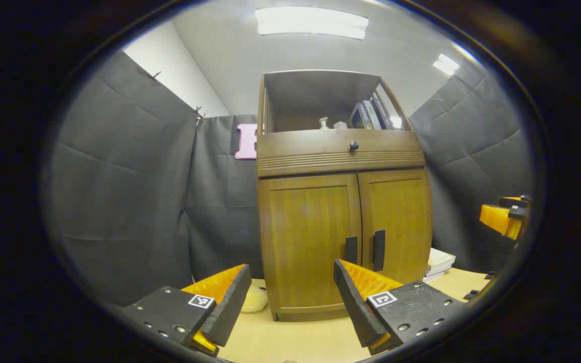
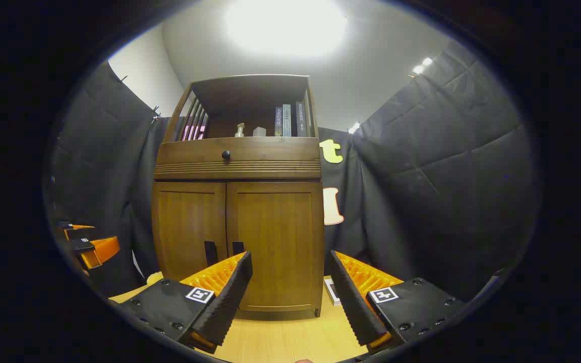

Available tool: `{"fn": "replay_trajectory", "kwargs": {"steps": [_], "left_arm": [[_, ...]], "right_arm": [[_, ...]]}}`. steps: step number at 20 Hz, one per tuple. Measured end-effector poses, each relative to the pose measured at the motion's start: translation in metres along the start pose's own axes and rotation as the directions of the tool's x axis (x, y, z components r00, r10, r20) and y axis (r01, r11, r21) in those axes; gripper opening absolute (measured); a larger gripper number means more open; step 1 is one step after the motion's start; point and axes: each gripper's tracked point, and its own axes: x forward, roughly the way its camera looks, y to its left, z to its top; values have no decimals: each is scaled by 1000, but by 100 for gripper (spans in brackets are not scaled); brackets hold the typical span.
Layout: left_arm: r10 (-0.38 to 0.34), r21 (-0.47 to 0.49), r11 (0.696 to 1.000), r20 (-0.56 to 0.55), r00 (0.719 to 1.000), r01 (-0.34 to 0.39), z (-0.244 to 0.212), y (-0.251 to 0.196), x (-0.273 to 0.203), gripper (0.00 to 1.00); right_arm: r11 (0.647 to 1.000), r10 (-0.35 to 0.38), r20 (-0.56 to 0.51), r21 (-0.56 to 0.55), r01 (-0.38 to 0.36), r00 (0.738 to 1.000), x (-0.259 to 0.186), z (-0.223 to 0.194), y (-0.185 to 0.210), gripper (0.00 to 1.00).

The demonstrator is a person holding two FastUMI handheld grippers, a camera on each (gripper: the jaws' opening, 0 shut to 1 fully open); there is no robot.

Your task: Open the right door of the double-door shoe cabinet with the right hand, and open the left door with the left hand.

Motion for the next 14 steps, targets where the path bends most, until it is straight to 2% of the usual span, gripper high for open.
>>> {"fn": "replay_trajectory", "kwargs": {"steps": [1,14], "left_arm": [[-2,1,1000,-4,1000,2,-1,-1,0,95],[15,15,1000,-7,1000,-15,-1,0,-2,95]], "right_arm": [[1000,-1,-4,0,1,1000,1,-1,0,96],[999,8,-12,-33,-8,1000,2,-2,7,94]]}}
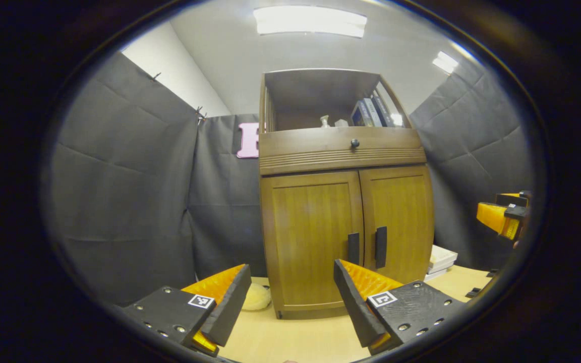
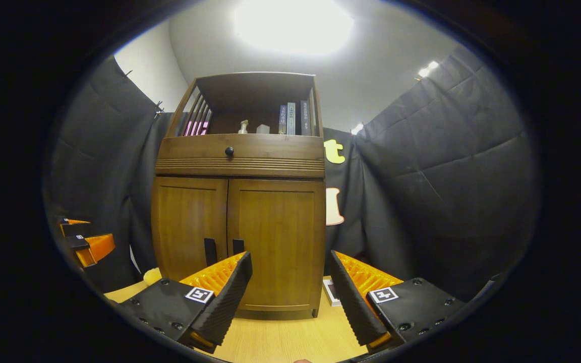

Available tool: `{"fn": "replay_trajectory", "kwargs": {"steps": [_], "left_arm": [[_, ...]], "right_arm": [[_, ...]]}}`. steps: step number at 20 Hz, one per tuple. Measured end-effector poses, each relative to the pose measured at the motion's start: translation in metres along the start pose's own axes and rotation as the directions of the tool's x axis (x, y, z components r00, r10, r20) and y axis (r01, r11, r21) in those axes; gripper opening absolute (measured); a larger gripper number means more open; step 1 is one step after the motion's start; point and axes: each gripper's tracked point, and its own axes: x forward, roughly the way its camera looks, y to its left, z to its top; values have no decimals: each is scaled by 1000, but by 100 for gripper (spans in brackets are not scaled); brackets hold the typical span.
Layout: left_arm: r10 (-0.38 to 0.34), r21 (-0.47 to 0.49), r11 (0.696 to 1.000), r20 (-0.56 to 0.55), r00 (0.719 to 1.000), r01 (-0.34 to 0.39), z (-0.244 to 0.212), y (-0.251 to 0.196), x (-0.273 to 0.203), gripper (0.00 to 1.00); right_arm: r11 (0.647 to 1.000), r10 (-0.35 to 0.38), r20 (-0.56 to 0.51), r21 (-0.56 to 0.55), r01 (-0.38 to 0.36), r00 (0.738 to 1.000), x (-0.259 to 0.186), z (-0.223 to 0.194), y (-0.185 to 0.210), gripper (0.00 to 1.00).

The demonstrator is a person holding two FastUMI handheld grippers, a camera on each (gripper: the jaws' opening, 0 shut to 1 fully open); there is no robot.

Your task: Open the right door of the double-door shoe cabinet with the right hand, and open the left door with the left hand.

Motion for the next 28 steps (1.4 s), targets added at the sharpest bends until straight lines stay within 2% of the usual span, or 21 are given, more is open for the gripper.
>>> {"fn": "replay_trajectory", "kwargs": {"steps": [7,13,18,23,28], "left_arm": [[-7,-1,1000,-3,1000,7,0,0,-2,95],[4,8,1000,12,1000,-4,-1,0,-4,94],[51,17,999,9,999,-51,-2,3,-7,93],[104,38,994,4,995,-104,4,9,-15,95],[160,45,986,3,987,-159,4,13,-20,95]], "right_arm": [[1000,15,-20,9,-15,1000,10,-6,5,94],[997,71,-29,15,-70,997,43,-16,30,96],[992,118,-47,47,-116,992,80,-30,54,96],[988,148,-45,39,-147,988,116,-37,74,94],[985,173,-56,33,-171,983,146,-48,91,96]]}}
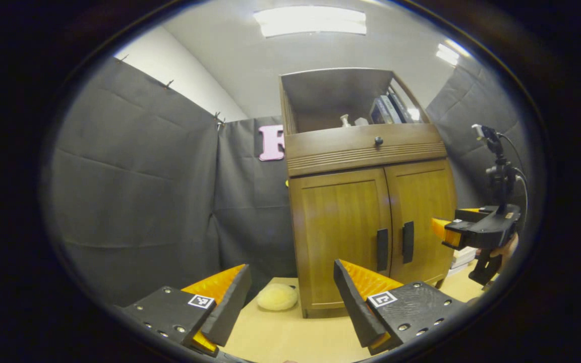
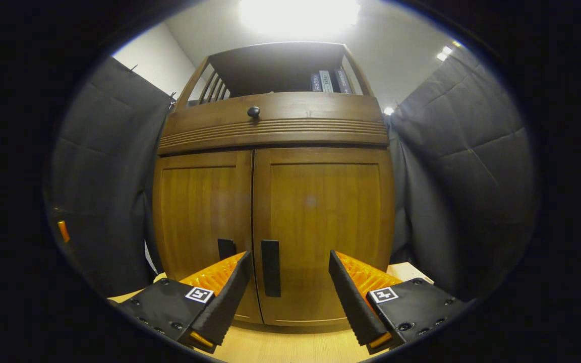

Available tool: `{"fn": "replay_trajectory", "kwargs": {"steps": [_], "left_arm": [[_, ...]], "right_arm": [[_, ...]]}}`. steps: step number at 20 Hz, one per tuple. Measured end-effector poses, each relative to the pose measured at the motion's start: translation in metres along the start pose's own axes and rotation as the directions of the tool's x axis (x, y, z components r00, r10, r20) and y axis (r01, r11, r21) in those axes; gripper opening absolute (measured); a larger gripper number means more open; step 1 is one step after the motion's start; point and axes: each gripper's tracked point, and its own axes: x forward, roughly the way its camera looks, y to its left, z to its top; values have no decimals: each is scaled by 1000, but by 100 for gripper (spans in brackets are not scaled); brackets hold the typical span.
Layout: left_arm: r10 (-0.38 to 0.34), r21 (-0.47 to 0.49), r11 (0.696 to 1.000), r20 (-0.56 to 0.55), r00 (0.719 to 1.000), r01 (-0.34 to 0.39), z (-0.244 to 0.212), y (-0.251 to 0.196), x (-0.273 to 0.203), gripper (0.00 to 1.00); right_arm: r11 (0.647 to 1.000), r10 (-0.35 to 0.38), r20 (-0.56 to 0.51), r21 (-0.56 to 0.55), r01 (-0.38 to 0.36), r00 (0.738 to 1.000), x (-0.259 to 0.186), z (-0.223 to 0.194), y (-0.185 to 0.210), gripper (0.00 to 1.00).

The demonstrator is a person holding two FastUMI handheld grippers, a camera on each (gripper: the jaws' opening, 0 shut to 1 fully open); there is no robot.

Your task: Open the right door of the double-door shoe cabinet with the right hand, and open the left door with the left hand.

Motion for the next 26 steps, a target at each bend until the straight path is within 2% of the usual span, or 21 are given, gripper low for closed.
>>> {"fn": "replay_trajectory", "kwargs": {"steps": [7,14,18,20,21,22,23,24,26], "left_arm": [[92,5,996,-12,996,-92,3,17,-15,93],[170,27,985,-13,985,-170,11,35,-31,95],[209,27,978,-31,977,-209,8,39,-35,95],[227,30,974,-36,973,-226,7,42,-36,95],[237,30,971,-36,971,-236,8,44,-36,95],[246,27,969,-37,969,-245,7,45,-38,95],[251,23,968,-40,967,-250,6,45,-38,95],[253,20,967,-43,967,-252,5,44,-39,95],[253,18,968,-46,966,-252,6,45,-39,95]], "right_arm": [[1000,27,-39,-2,-28,999,39,-23,11,96],[996,63,-107,62,-56,992,76,-50,26,95],[994,92,-151,72,-82,984,93,-64,36,86],[995,86,-170,67,-75,982,103,-70,38,87],[995,82,-176,71,-70,981,107,-70,38,70],[995,78,-180,79,-65,981,109,-71,36,68],[995,73,-178,86,-59,981,113,-72,36,55],[996,56,-179,81,-42,982,115,-72,32,55],[997,60,-186,68,-48,981,116,-72,32,34]]}}
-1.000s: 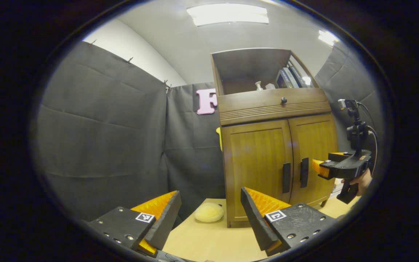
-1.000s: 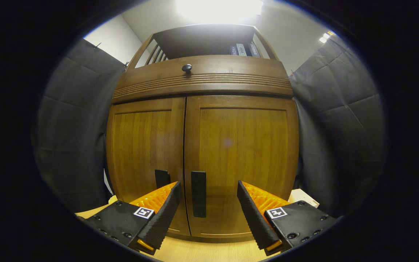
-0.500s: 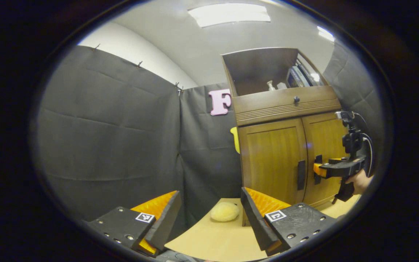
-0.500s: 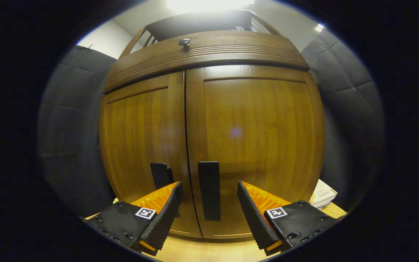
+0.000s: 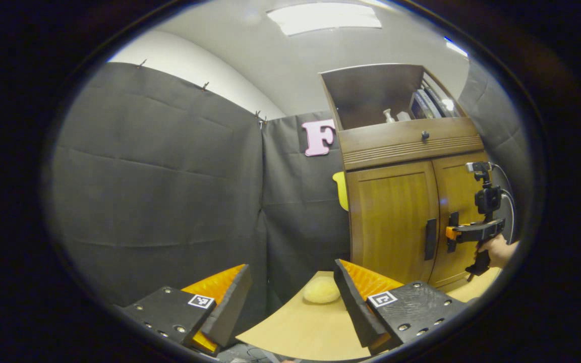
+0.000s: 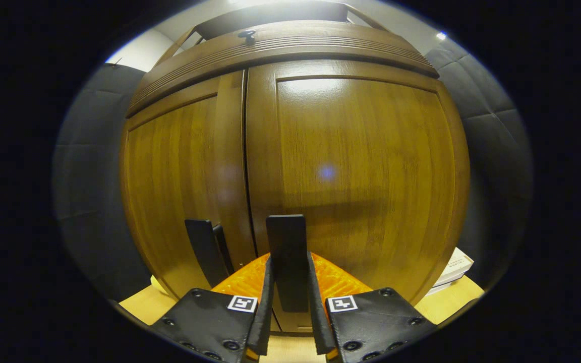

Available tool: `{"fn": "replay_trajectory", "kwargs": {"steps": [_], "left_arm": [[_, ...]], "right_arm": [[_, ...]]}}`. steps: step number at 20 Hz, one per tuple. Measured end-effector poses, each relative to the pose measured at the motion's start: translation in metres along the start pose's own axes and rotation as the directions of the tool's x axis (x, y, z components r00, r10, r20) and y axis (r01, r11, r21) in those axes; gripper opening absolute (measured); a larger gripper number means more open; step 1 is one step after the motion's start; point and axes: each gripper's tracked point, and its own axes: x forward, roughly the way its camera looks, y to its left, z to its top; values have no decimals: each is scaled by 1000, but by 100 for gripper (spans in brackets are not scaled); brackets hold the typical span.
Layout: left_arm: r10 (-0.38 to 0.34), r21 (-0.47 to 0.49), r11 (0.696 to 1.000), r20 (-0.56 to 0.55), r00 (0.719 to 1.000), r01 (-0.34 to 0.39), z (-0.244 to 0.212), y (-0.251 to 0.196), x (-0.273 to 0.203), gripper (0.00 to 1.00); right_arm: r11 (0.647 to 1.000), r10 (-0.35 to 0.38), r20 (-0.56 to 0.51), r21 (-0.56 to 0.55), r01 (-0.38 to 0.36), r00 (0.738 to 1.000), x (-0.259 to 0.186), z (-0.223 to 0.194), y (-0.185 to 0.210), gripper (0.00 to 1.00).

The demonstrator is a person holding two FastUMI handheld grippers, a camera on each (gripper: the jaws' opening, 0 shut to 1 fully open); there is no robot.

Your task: Open the right door of the double-door shoe cabinet with the right hand, and open the left door with the left hand.

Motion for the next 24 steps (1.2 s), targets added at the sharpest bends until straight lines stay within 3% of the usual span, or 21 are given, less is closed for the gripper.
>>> {"fn": "replay_trajectory", "kwargs": {"steps": [4,6,7,8,9,15,24], "left_arm": [[-27,-9,1000,4,1000,27,0,-2,1,96],[-51,-14,999,8,999,51,-1,-4,3,96],[-60,-15,998,11,998,60,0,-4,3,96],[-70,-16,997,15,997,70,0,-5,4,96],[-78,-17,997,19,997,78,1,-5,4,96],[-122,-27,992,24,992,123,1,-8,7,96],[-230,-49,972,26,973,231,-5,-24,10,96]], "right_arm": [[999,50,-39,21,-49,998,-1,-1,1,37],[998,56,-47,21,-55,997,-3,-1,1,34],[999,51,-51,3,-51,997,3,-2,1,22],[999,41,-51,8,-40,998,-1,0,1,25],[999,37,-57,9,-36,998,0,-2,2,11],[997,72,-61,21,-71,996,-31,-3,1,17],[992,128,-70,18,-127,989,-77,-6,-8,11]]}}
